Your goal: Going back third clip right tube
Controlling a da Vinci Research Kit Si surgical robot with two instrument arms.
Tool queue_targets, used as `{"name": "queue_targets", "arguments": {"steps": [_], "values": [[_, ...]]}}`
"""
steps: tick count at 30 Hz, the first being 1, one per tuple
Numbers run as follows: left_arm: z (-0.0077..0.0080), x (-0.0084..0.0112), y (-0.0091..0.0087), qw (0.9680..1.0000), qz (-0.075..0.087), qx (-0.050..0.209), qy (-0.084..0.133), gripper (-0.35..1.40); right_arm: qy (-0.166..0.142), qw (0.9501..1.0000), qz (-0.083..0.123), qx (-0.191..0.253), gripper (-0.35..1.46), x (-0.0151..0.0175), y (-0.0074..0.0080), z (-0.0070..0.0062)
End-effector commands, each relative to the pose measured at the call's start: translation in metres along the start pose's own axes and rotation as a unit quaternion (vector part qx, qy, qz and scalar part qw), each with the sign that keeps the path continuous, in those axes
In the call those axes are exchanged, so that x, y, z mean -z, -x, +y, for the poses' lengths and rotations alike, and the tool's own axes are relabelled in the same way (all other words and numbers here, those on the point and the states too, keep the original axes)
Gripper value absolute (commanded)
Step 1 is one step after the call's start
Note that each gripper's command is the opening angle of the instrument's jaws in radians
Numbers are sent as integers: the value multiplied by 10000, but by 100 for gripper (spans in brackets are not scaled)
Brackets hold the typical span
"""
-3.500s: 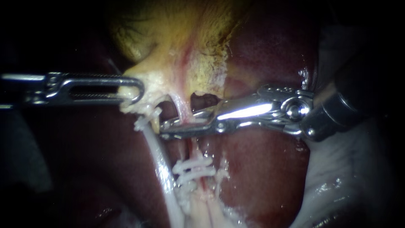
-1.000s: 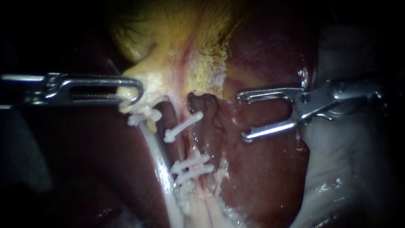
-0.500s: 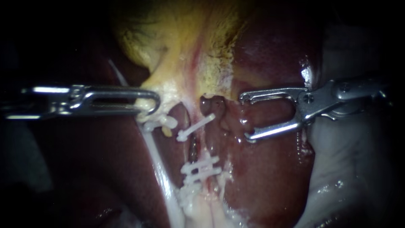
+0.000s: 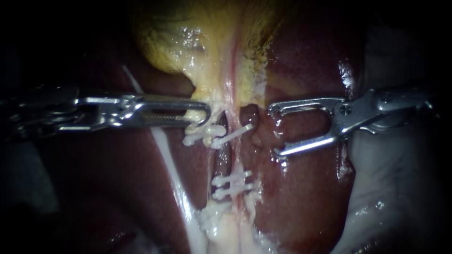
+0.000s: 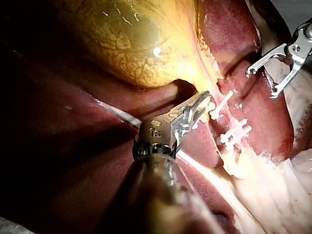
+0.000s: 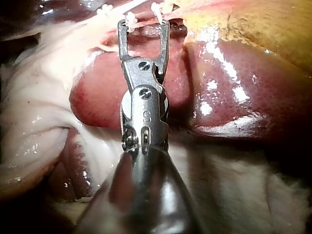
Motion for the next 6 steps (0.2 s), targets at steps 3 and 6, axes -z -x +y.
{"name": "queue_targets", "arguments": {"steps": [3, 6], "values": [[-1, 0, -1, 10000, 3, 26, -9, -35, -3, 10000, -1, 4, 50, 0, 0, 0], [0, 0, -1, 10000, 4, 25, -10, -35, -3, 10000, -1, 4, 50, 0, 0, 0]]}}
